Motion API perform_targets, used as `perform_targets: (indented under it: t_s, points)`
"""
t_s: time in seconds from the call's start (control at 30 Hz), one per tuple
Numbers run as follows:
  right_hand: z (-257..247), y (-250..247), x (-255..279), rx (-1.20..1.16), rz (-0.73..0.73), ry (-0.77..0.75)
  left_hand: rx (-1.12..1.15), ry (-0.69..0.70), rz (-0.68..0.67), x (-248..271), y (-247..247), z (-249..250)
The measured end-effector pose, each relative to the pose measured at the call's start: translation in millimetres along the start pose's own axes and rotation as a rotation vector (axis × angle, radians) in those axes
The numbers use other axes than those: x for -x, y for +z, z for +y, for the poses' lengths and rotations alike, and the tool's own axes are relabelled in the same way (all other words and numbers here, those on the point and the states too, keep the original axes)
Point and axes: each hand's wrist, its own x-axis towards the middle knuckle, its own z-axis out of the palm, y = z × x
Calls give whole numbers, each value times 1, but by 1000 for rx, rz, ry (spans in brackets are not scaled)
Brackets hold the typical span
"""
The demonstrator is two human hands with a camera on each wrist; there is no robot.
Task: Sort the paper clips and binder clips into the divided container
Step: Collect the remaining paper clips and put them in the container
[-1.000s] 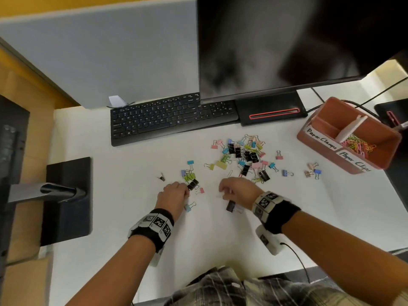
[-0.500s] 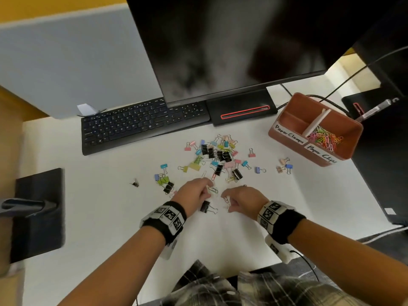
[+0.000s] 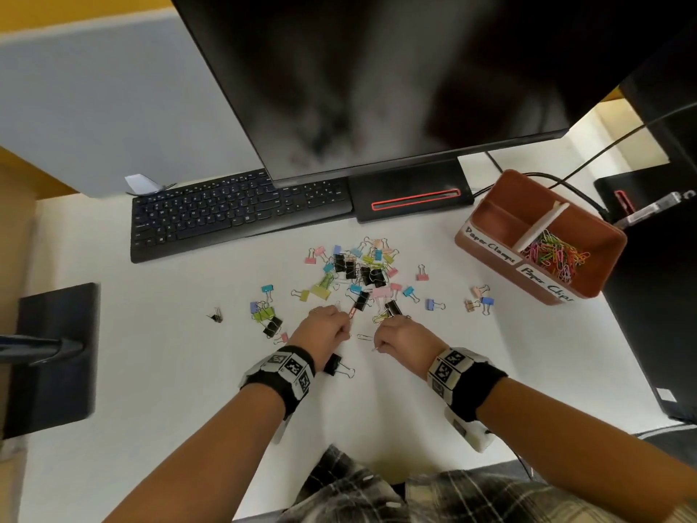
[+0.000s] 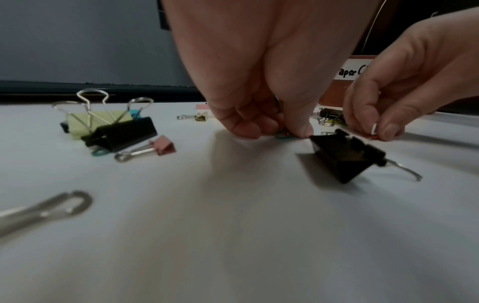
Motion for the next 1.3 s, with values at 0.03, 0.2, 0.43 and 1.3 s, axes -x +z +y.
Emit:
perform_targets:
  t_s: [0.03, 0.2, 0.43, 1.3]
  points:
    - [0, -2, -1, -1, -4, 14, -2, -16, 3, 1, -1, -2]
    - [-3, -10, -7, 10, -81, 82, 36, -88, 21, 6, -6, -6]
    - [-1, -1, -4, 90, -88, 75, 234, -245, 245, -1, -18, 2]
    - [-12, 5, -18, -27, 5, 56, 268, -239, 150, -20, -10, 19]
